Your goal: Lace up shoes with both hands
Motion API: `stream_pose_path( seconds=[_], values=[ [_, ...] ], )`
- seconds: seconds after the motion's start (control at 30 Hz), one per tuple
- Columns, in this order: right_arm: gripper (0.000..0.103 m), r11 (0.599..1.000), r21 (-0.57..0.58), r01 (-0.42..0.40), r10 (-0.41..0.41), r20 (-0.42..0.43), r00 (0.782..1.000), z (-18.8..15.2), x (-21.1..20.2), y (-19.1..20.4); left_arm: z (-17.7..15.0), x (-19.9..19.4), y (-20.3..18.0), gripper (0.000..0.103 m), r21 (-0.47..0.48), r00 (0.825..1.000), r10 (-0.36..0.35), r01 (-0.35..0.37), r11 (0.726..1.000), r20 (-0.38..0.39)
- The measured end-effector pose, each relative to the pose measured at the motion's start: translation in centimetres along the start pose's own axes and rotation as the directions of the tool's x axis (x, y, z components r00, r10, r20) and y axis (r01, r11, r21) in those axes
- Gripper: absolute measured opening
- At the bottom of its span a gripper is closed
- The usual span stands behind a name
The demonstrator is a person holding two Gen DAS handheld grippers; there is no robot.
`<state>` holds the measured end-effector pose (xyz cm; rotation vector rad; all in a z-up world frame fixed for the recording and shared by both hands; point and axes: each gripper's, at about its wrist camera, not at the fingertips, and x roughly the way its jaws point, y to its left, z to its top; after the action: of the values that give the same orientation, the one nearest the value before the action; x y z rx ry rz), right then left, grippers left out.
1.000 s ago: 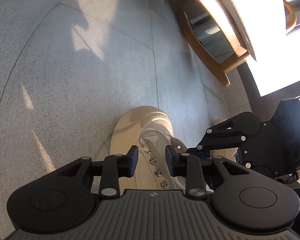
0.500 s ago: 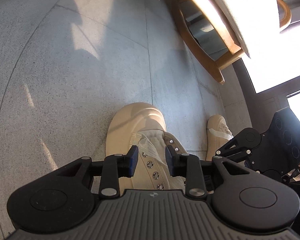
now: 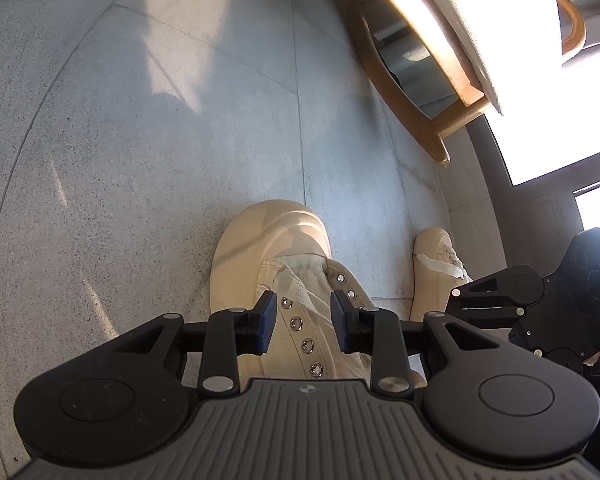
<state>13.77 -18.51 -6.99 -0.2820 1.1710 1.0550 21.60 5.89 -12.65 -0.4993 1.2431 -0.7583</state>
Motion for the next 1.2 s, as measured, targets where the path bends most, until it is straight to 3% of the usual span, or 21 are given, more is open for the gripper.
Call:
stream_pose_path(
  seconds=[0.1, 0.13, 0.17, 0.4, 0.63, 0.87, 1.07, 1.2],
  values=[
    [0.024, 1.0, -0.017, 0.025, -0.026, -0.045, 0.999, -0.2, 1.9, 0.2, 0.0, -0.2, -0.6, 0.027, 0.042, 1.0, -0.003, 0.003, 0.999, 0.002],
    [0.005, 0.999, -0.027, 0.029, -0.031, -0.049, 0.998, -0.3, 2.3, 0.2, 0.0, -0.3, -0.8, 0.027, 0.061, 1.0, -0.001, 0.0, 0.998, 0.003],
    [0.001, 0.999, -0.033, 0.031, -0.032, -0.047, 0.998, -0.4, 2.3, 0.2, 0.0, -0.4, -1.1, 0.027, 0.08, 1.0, 0.002, -0.002, 0.997, 0.004],
    [0.001, 0.998, 0.001, 0.069, -0.069, 0.004, 0.998, 0.3, -0.2, -1.5, -0.3, -0.4, -3.2, 0.027, 0.256, 0.999, 0.028, -0.017, 0.967, -0.038],
    [0.001, 0.973, -0.026, 0.229, -0.229, 0.018, 0.973, 1.8, -1.2, -4.1, -1.3, 0.7, -4.6, 0.027, 0.343, 0.995, 0.056, -0.023, 0.939, -0.087],
    [0.001, 0.893, -0.098, 0.439, -0.443, -0.023, 0.896, 1.9, 0.7, -4.5, -1.5, 0.9, -4.3, 0.027, 0.329, 0.994, 0.059, -0.026, 0.944, -0.093],
    [0.001, 0.893, 0.004, 0.45, -0.449, -0.043, 0.892, 1.6, 1.5, -5.7, -1.1, 1.4, -4.7, 0.027, 0.328, 0.995, 0.052, -0.02, 0.945, -0.09],
    [0.003, 0.905, 0.045, 0.422, -0.419, -0.056, 0.906, 1.8, 1.9, -6.1, -1.2, 1.5, -4.9, 0.027, 0.347, 0.994, 0.059, -0.024, 0.938, -0.09]
  ],
)
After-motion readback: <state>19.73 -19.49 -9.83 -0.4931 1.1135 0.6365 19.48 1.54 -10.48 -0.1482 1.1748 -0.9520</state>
